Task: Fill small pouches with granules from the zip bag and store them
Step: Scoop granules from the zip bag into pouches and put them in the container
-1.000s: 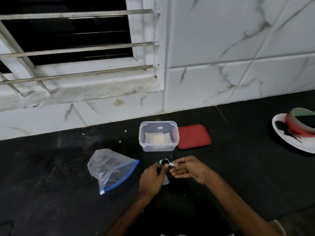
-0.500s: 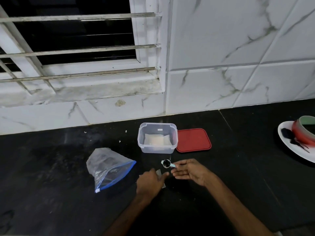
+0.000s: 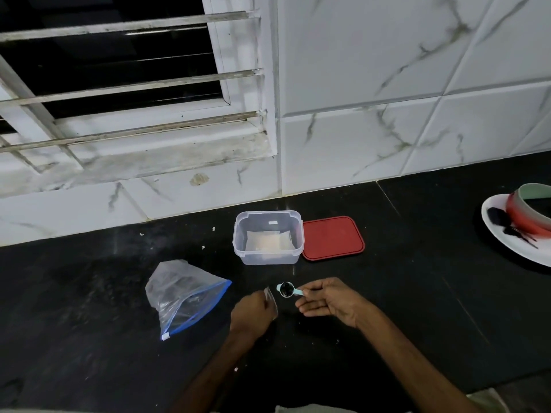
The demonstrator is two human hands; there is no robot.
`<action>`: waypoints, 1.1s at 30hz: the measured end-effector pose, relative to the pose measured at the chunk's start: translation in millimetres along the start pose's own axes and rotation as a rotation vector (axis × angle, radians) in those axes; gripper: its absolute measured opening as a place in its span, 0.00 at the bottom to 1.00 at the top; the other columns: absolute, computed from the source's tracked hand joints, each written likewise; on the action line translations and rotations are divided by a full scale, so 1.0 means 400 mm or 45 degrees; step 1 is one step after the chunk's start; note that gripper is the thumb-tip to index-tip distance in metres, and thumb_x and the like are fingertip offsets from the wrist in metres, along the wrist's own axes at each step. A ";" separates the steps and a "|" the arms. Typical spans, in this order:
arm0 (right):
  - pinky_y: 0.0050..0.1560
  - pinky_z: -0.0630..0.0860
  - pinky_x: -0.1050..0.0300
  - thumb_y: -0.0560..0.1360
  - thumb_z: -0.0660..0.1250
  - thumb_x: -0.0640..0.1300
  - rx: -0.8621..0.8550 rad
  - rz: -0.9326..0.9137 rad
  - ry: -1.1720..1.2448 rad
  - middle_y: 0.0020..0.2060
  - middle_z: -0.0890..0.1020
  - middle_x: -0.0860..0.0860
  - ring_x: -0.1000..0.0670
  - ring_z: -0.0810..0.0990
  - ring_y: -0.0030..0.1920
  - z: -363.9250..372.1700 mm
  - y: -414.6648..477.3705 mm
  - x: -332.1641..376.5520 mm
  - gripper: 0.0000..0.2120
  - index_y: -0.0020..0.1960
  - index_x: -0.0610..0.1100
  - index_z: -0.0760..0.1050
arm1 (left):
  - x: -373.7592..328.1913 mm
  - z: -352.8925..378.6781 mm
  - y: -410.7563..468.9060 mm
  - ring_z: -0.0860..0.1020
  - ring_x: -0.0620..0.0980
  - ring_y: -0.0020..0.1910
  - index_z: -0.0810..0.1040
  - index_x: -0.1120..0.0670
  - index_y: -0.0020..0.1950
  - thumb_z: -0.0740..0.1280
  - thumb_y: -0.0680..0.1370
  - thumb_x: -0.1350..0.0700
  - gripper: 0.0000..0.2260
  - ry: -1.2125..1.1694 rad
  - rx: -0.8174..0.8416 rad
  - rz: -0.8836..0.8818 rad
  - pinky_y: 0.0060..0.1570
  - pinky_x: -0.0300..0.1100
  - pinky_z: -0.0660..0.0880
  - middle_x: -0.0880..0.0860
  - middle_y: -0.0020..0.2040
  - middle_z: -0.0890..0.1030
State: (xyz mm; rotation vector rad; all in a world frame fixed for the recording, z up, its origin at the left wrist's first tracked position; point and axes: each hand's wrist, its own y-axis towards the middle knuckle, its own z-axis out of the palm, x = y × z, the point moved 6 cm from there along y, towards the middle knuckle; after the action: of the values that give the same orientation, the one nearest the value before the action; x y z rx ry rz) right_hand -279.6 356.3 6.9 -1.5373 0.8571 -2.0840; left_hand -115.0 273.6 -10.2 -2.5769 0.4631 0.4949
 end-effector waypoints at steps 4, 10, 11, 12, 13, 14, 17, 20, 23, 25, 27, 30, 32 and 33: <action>0.47 0.82 0.53 0.77 0.65 0.34 0.034 -0.006 -0.043 0.46 0.85 0.38 0.44 0.85 0.45 0.032 0.003 0.015 0.09 0.57 0.37 0.78 | 0.033 -0.041 -0.011 0.75 0.40 0.36 0.73 0.47 0.41 0.62 0.81 0.48 0.10 -0.177 -0.011 0.012 0.32 0.32 0.64 0.47 0.37 0.77; 0.48 0.82 0.52 0.77 0.65 0.35 0.082 -0.004 -0.129 0.45 0.85 0.38 0.45 0.85 0.44 0.089 0.012 0.026 0.08 0.56 0.37 0.79 | 0.056 -0.071 -0.026 0.79 0.43 0.40 0.75 0.49 0.46 0.62 0.82 0.50 0.07 -0.331 -0.009 0.073 0.38 0.35 0.72 0.49 0.41 0.79; 0.48 0.82 0.52 0.77 0.65 0.35 0.081 -0.007 -0.142 0.45 0.85 0.39 0.45 0.85 0.44 0.094 0.013 0.029 0.08 0.55 0.37 0.79 | 0.056 -0.072 -0.029 0.79 0.43 0.40 0.75 0.50 0.46 0.61 0.82 0.50 0.07 -0.343 -0.003 0.079 0.38 0.35 0.72 0.49 0.42 0.79; 0.48 0.82 0.52 0.77 0.65 0.35 0.080 -0.010 -0.154 0.45 0.85 0.39 0.45 0.85 0.44 0.097 0.013 0.031 0.08 0.55 0.38 0.79 | 0.057 -0.071 -0.030 0.79 0.43 0.40 0.75 0.49 0.46 0.61 0.82 0.50 0.07 -0.355 0.003 0.082 0.39 0.35 0.72 0.49 0.42 0.79; 0.48 0.82 0.52 0.77 0.65 0.35 0.079 -0.013 -0.165 0.45 0.85 0.39 0.45 0.85 0.44 0.102 0.012 0.035 0.08 0.55 0.38 0.79 | 0.059 -0.071 -0.033 0.79 0.43 0.40 0.75 0.49 0.46 0.61 0.82 0.50 0.07 -0.362 0.003 0.085 0.39 0.35 0.73 0.48 0.42 0.79; 0.49 0.82 0.51 0.77 0.65 0.35 0.080 -0.016 -0.168 0.45 0.85 0.39 0.45 0.85 0.44 0.104 0.011 0.038 0.08 0.56 0.38 0.79 | 0.060 -0.070 -0.035 0.79 0.42 0.41 0.75 0.49 0.47 0.61 0.82 0.50 0.07 -0.357 0.000 0.087 0.40 0.35 0.73 0.48 0.42 0.79; 0.49 0.82 0.51 0.77 0.66 0.35 0.081 -0.027 -0.150 0.45 0.85 0.39 0.44 0.85 0.46 0.105 0.003 0.045 0.08 0.55 0.38 0.79 | 0.061 -0.068 -0.038 0.79 0.41 0.40 0.76 0.49 0.47 0.62 0.81 0.49 0.07 -0.328 -0.015 0.097 0.41 0.37 0.74 0.47 0.42 0.79; 0.48 0.82 0.52 0.77 0.65 0.35 0.101 -0.018 -0.090 0.46 0.85 0.38 0.44 0.85 0.45 0.109 -0.005 0.045 0.09 0.56 0.37 0.79 | 0.050 -0.075 -0.042 0.78 0.40 0.41 0.76 0.46 0.46 0.63 0.81 0.49 0.05 -0.299 -0.035 0.134 0.38 0.34 0.71 0.47 0.43 0.79; 0.46 0.82 0.53 0.77 0.65 0.35 0.097 0.019 -0.046 0.46 0.84 0.38 0.45 0.85 0.44 0.112 -0.009 0.034 0.10 0.57 0.36 0.78 | 0.039 -0.084 -0.043 0.77 0.42 0.42 0.77 0.48 0.47 0.64 0.80 0.50 0.05 -0.291 -0.084 0.165 0.39 0.34 0.71 0.47 0.45 0.78; 0.45 0.82 0.54 0.77 0.65 0.34 0.073 0.042 -0.006 0.46 0.84 0.38 0.45 0.85 0.43 0.106 -0.008 0.028 0.10 0.58 0.35 0.78 | 0.039 -0.085 -0.042 0.78 0.42 0.44 0.78 0.49 0.50 0.65 0.80 0.50 0.05 -0.316 -0.080 0.165 0.42 0.35 0.73 0.47 0.47 0.78; 0.44 0.82 0.54 0.77 0.65 0.34 0.059 0.061 0.020 0.47 0.84 0.37 0.46 0.85 0.43 0.098 -0.007 0.024 0.11 0.58 0.34 0.77 | 0.042 -0.080 -0.039 0.78 0.41 0.44 0.78 0.48 0.50 0.64 0.80 0.51 0.04 -0.364 -0.044 0.159 0.44 0.35 0.74 0.46 0.47 0.79; 0.45 0.82 0.54 0.77 0.65 0.34 0.054 0.066 -0.015 0.46 0.84 0.38 0.46 0.85 0.43 0.092 -0.008 0.018 0.10 0.58 0.35 0.78 | 0.045 -0.072 -0.040 0.78 0.41 0.44 0.76 0.47 0.48 0.64 0.80 0.51 0.02 -0.415 0.014 0.164 0.43 0.34 0.73 0.47 0.46 0.79; 0.46 0.83 0.53 0.77 0.65 0.34 0.042 0.066 -0.063 0.46 0.85 0.38 0.45 0.85 0.44 0.091 -0.010 0.014 0.09 0.57 0.36 0.78 | 0.047 -0.067 -0.041 0.78 0.42 0.43 0.76 0.47 0.47 0.64 0.80 0.52 0.03 -0.442 0.036 0.170 0.43 0.36 0.74 0.47 0.44 0.79; 0.47 0.82 0.53 0.77 0.65 0.34 0.031 0.065 -0.086 0.46 0.85 0.38 0.45 0.85 0.44 0.090 -0.011 0.014 0.09 0.56 0.36 0.79 | 0.046 -0.065 -0.042 0.78 0.43 0.43 0.76 0.47 0.47 0.64 0.80 0.52 0.03 -0.452 0.050 0.170 0.43 0.36 0.74 0.48 0.44 0.79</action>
State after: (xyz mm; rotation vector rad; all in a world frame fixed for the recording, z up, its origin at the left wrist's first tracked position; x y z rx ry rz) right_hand -247.0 347.5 21.2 -1.5475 0.8353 -1.9877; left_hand -85.4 270.3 10.0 -2.3606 0.5121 0.9591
